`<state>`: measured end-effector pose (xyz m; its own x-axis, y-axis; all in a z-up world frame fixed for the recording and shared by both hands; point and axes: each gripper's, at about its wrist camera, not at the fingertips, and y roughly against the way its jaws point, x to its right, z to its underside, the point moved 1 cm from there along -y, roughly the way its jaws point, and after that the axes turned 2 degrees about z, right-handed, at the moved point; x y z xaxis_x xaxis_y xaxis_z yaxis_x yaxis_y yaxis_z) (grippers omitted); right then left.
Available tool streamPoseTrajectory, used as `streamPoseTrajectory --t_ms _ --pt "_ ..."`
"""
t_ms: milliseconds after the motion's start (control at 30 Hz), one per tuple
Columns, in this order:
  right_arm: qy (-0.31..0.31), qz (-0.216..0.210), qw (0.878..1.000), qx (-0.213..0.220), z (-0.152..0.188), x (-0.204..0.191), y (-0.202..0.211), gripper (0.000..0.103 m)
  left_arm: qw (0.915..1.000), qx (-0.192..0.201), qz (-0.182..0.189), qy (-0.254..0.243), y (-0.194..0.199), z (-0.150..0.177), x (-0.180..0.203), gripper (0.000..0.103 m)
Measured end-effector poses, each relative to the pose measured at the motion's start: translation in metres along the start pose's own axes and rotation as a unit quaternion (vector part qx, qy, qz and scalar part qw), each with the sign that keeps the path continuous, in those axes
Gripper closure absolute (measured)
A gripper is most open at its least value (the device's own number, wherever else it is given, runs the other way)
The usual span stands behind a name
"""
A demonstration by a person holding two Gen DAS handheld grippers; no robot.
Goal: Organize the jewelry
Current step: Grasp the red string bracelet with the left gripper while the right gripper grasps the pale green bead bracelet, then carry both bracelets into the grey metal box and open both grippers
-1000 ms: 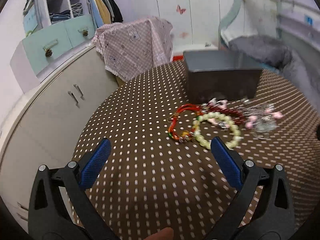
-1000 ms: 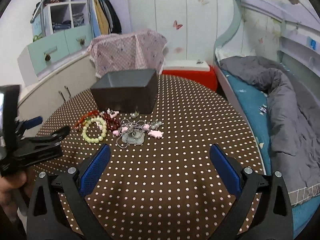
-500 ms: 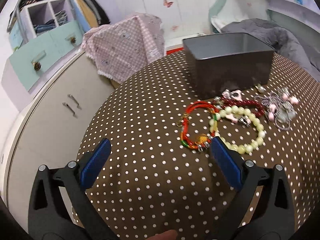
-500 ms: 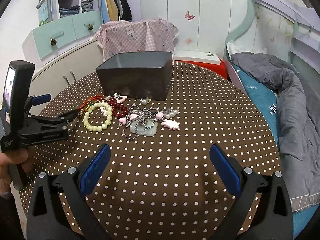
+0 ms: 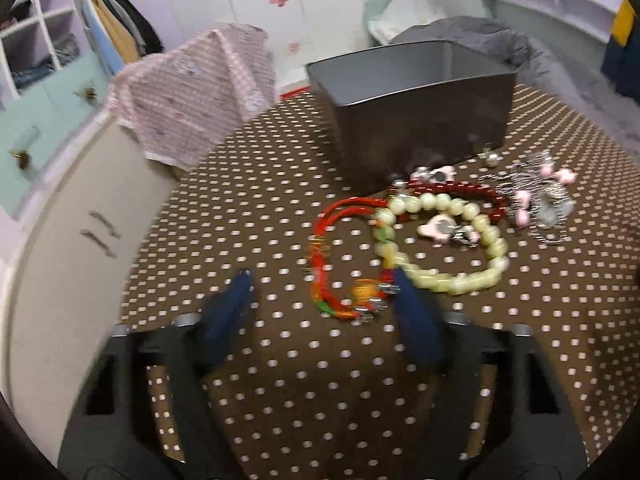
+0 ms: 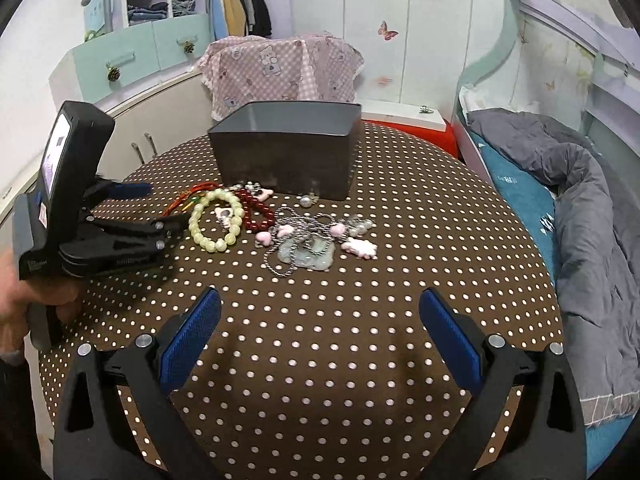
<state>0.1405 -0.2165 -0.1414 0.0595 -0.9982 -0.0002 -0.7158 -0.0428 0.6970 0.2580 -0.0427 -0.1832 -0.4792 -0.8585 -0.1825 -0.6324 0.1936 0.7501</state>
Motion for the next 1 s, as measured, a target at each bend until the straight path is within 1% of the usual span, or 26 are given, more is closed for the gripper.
streamPoseTrajectory --t_ms 100,167,233,367,433,467,533,600,633,667,700,733,767,800,833,867,933,967,1000 --pt "0.010 -0.010 1.000 -0.001 -0.003 -0.010 -0.002 0.008 0.9997 0.002 0.025 0.005 0.000 -0.001 -0.002 0.086" --pt "0.019 -0.021 1.000 -0.003 -0.005 -0.018 -0.005 0.008 0.9993 0.012 0.033 0.016 0.004 0.001 -0.004 0.092" --pt "0.026 -0.045 0.999 -0.005 -0.009 -0.025 -0.010 0.008 0.9979 0.023 0.045 0.040 0.013 0.007 -0.012 0.093" --pt "0.034 -0.092 0.995 -0.020 -0.024 -0.043 -0.025 0.008 0.9948 0.033 0.053 0.081 0.027 0.025 -0.026 0.093" --pt "0.044 -0.103 0.993 -0.030 -0.032 -0.053 -0.035 0.011 0.9933 0.038 0.054 0.095 0.034 0.032 -0.031 0.093" --pt "0.048 -0.109 0.992 -0.039 -0.036 -0.059 -0.042 0.019 0.9924 0.042 0.054 0.103 0.037 0.035 -0.033 0.093" --pt "0.045 -0.112 0.991 -0.056 -0.042 -0.064 -0.056 0.028 0.9910 0.046 0.057 0.113 0.042 0.040 -0.035 0.093" --pt "0.036 -0.109 0.991 -0.072 -0.046 -0.068 -0.070 0.042 0.9903 0.049 0.058 0.116 0.042 0.041 -0.039 0.093" --pt "0.033 -0.104 0.991 -0.079 -0.048 -0.069 -0.077 0.045 0.9900 0.050 0.060 0.118 0.044 0.043 -0.038 0.093" --pt "0.030 -0.099 0.991 -0.085 -0.049 -0.069 -0.084 0.052 0.9896 0.051 0.062 0.119 0.044 0.043 -0.040 0.093" --pt "0.030 -0.095 0.991 -0.089 -0.049 -0.070 -0.088 0.055 0.9894 0.052 0.064 0.120 0.045 0.044 -0.039 0.093" --pt "0.032 -0.090 0.992 -0.083 -0.049 -0.073 -0.090 0.057 0.9891 0.053 0.065 0.121 0.045 0.043 -0.039 0.093" --pt "0.044 -0.073 0.993 -0.081 -0.050 -0.076 -0.091 0.064 0.9888 0.054 0.065 0.123 0.047 0.043 -0.039 0.093" --pt "0.055 -0.062 0.993 -0.081 -0.051 -0.079 -0.090 0.075 0.9887 0.055 0.066 0.123 0.047 0.043 -0.039 0.093" --pt "0.059 -0.064 0.993 -0.081 -0.051 -0.079 -0.089 0.080 0.9884 0.056 0.067 0.124 0.048 0.043 -0.038 0.093" --pt "0.058 -0.071 0.992 -0.082 -0.050 -0.079 -0.089 0.082 0.9882 0.057 0.068 0.125 0.049 0.043 -0.039 0.093" --pt "0.059 -0.080 0.992 -0.081 -0.048 -0.078 -0.084 0.092 0.9876 0.060 0.070 0.126 0.051 0.044 -0.039 0.093" --pt "0.058 -0.089 0.991 -0.076 -0.048 -0.075 -0.079 0.095 0.9875 0.062 0.071 0.127 0.052 0.045 -0.039 0.093" --pt "0.058 -0.096 0.991 -0.071 -0.048 -0.074 -0.073 0.095 0.9873 0.065 0.070 0.127 0.054 0.045 -0.038 0.093"
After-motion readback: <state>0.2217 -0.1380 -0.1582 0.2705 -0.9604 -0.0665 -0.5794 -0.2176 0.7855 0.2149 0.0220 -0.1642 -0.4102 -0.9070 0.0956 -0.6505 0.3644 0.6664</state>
